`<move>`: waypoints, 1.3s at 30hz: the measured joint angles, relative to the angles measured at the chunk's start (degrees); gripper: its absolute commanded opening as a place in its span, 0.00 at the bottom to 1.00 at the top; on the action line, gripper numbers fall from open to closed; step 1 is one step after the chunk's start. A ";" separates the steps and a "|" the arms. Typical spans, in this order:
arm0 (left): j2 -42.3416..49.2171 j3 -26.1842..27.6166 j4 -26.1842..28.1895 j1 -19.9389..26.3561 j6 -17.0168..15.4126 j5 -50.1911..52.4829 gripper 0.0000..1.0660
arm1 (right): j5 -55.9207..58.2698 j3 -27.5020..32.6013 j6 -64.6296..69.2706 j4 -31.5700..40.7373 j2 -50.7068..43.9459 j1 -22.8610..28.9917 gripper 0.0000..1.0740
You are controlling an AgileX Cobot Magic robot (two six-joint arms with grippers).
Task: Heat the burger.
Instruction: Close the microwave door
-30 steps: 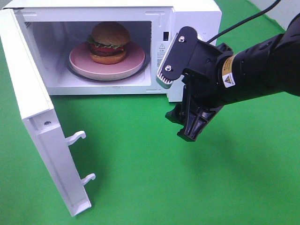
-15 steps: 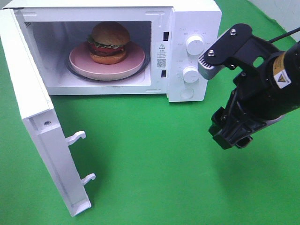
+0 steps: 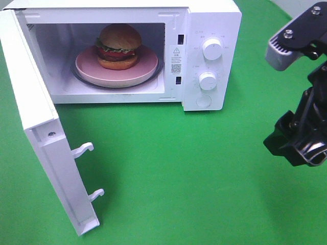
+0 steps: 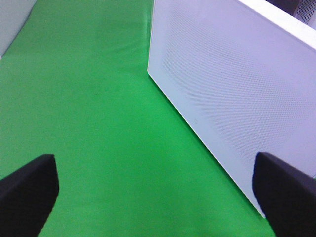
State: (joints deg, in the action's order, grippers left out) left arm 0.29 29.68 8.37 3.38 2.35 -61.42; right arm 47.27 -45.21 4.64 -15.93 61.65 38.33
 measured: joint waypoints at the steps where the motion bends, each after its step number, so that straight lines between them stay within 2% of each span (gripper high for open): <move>1: 0.00 0.00 0.00 0.00 0.00 0.00 0.94 | 0.00 0.00 0.00 0.00 0.00 0.00 0.71; 7: 0.00 0.00 0.00 0.00 0.00 0.00 0.94 | 1.43 2.12 0.17 0.11 -3.95 0.00 0.71; 9: 0.00 0.00 0.00 0.00 0.00 0.00 0.94 | 2.86 4.47 1.26 0.17 -6.30 0.00 0.71; 17: 0.00 0.00 0.00 0.00 0.00 0.00 0.94 | 4.13 7.91 5.73 0.34 -8.77 -0.97 0.71; 19: 0.00 0.00 0.00 0.00 0.00 0.00 0.94 | 4.13 8.54 6.13 0.92 -9.51 -2.92 0.71; 20: 0.00 0.00 0.00 0.00 0.00 0.00 0.94 | 4.13 9.40 5.96 1.89 -10.71 -5.90 0.71; 21: 0.00 0.00 0.00 0.00 0.00 0.00 0.94 | 4.13 9.40 5.96 1.89 -10.71 -5.90 0.71; 22: 0.00 0.00 0.00 0.00 0.00 0.00 0.94 | 4.18 10.03 5.50 2.58 -12.09 -8.65 0.71; 23: 0.00 0.00 0.00 0.00 0.00 0.00 0.94 | 4.18 10.03 5.50 2.58 -12.09 -8.65 0.71; 24: 0.00 0.00 0.00 0.00 0.00 0.00 0.94 | 4.13 10.89 5.16 3.32 -13.98 -11.23 0.71; 30: 0.00 0.00 0.00 0.00 0.00 0.00 0.94 | 4.18 13.29 4.64 5.67 -19.42 -15.58 0.71; 31: 0.00 0.00 0.00 0.00 0.00 0.00 0.94 | 4.18 14.21 4.64 6.53 -22.06 -17.59 0.71; 34: 0.00 0.00 0.00 0.00 0.00 0.00 0.94 | 4.24 14.73 4.64 6.82 -23.43 -18.62 0.71; 36: 0.00 0.00 0.00 0.00 0.00 0.00 0.94 | 4.35 15.18 4.64 7.62 -28.25 -22.29 0.71; 39: 0.00 0.00 0.00 0.00 0.00 0.00 0.94 | 4.47 15.24 4.58 7.73 -31.05 -23.72 0.71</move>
State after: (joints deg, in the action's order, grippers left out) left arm 0.29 29.68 8.37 3.38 2.35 -61.42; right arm 51.74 -29.97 9.22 -8.19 30.60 14.61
